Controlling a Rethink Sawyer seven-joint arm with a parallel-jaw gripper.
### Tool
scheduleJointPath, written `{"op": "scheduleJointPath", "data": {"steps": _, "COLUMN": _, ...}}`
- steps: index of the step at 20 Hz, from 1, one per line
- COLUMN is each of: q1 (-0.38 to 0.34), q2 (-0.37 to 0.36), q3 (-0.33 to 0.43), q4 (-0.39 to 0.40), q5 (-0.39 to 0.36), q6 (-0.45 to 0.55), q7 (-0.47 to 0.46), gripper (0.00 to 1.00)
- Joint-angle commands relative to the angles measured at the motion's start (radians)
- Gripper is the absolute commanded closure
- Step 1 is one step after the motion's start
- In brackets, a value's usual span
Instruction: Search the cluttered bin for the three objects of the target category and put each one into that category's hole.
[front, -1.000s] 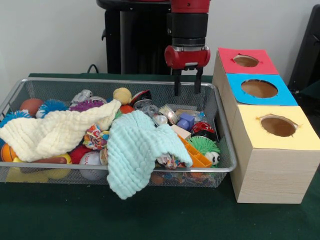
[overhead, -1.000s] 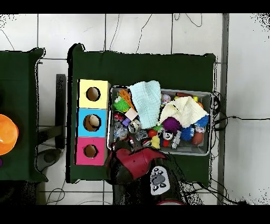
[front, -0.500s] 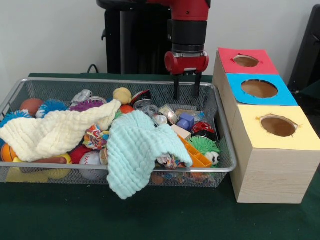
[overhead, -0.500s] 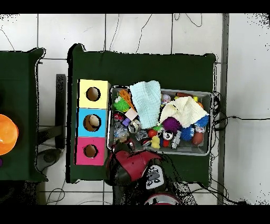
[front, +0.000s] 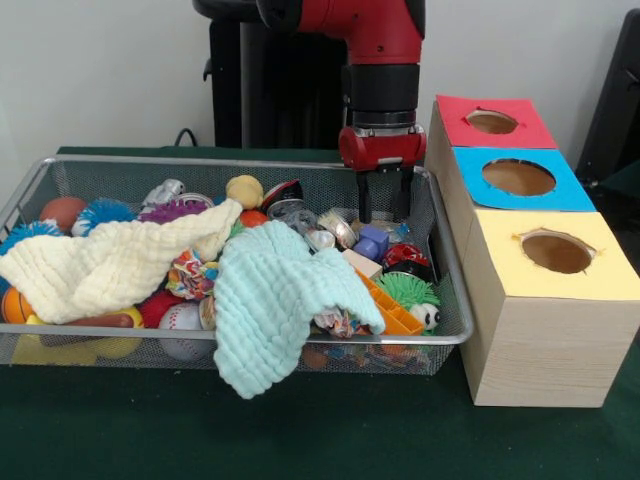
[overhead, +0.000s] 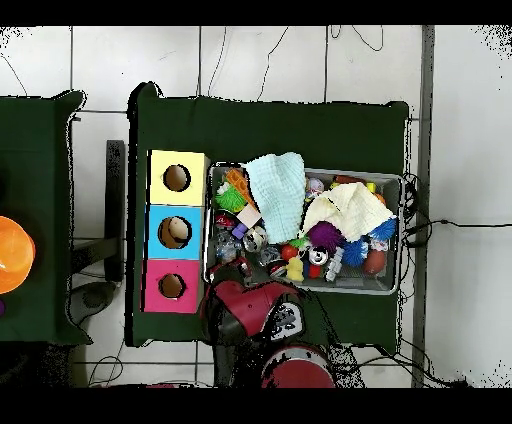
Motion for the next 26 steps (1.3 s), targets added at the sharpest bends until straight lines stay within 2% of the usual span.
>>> {"op": "scheduleJointPath", "data": {"steps": 1, "q1": -0.002, "q2": 0.052, "q3": 0.011, "q4": -0.12, "q5": 0.07, "q6": -0.065, "q7": 0.145, "gripper": 0.0}}
{"op": "scheduleJointPath", "data": {"steps": 6, "q1": -0.001, "q2": 0.071, "q3": -0.001, "q4": -0.127, "q5": 0.073, "q6": -0.094, "q7": 0.138, "gripper": 0.0}}
{"op": "scheduleJointPath", "data": {"steps": 13, "q1": -0.01, "q2": 0.095, "q3": 0.025, "q4": -0.151, "q5": 0.067, "q6": -0.124, "q7": 0.135, "gripper": 0.0}}
{"op": "scheduleJointPath", "data": {"steps": 20, "q1": -0.01, "q2": 0.164, "q3": 0.015, "q4": -0.178, "q5": 0.075, "q6": -0.214, "q7": 0.131, "gripper": 0.0}}
{"op": "scheduleJointPath", "data": {"steps": 26, "q1": 0.005, "q2": 0.205, "q3": -0.004, "q4": -0.191, "q5": 0.094, "q6": -0.252, "q7": 0.118, "gripper": 0.0}}
